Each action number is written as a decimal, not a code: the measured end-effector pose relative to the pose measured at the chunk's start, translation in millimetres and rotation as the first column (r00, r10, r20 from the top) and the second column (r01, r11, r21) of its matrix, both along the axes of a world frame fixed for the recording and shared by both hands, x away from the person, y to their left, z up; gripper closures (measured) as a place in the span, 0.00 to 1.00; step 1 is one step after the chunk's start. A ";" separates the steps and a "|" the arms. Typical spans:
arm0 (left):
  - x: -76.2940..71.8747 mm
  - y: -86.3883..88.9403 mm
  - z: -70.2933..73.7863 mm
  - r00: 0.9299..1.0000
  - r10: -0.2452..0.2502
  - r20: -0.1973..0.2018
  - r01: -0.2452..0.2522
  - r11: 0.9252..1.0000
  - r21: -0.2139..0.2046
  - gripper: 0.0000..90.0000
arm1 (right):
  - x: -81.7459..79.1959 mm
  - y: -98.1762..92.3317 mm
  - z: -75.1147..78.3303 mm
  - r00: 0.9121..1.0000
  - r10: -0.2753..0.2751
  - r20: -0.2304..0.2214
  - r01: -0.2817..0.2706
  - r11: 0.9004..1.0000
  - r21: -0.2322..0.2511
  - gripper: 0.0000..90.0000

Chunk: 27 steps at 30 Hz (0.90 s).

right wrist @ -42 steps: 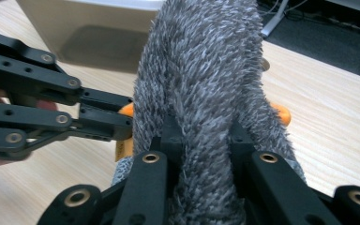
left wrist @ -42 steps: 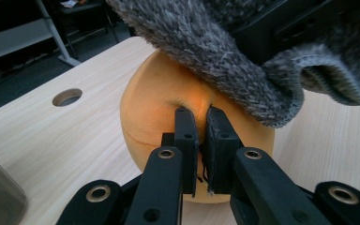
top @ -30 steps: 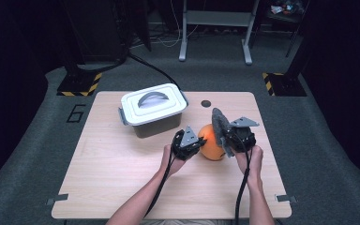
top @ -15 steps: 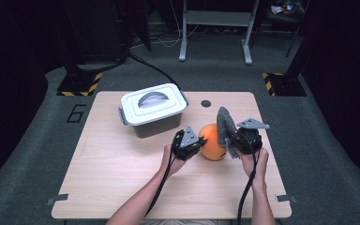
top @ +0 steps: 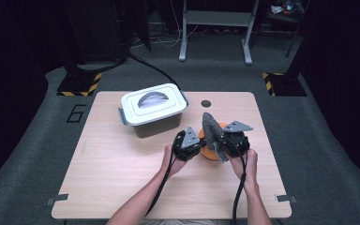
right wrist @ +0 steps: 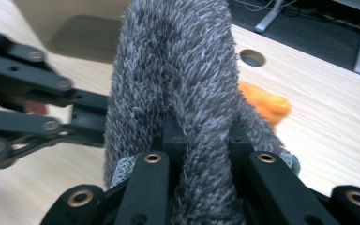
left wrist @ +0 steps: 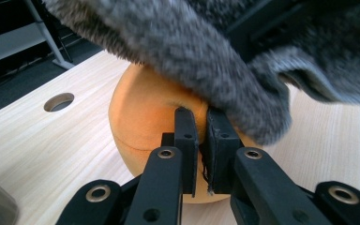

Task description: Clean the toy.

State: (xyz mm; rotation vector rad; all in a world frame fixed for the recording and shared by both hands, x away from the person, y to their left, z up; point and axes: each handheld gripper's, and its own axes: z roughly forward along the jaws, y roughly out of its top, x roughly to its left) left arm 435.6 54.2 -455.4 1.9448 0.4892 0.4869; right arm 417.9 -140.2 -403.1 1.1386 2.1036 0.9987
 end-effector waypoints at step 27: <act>5.7 5.4 -2.1 0.999 0.023 -0.024 -0.023 1.000 -0.003 0.94 | -15.2 -46.0 -2.2 0.993 -0.122 0.007 0.121 0.992 0.042 0.84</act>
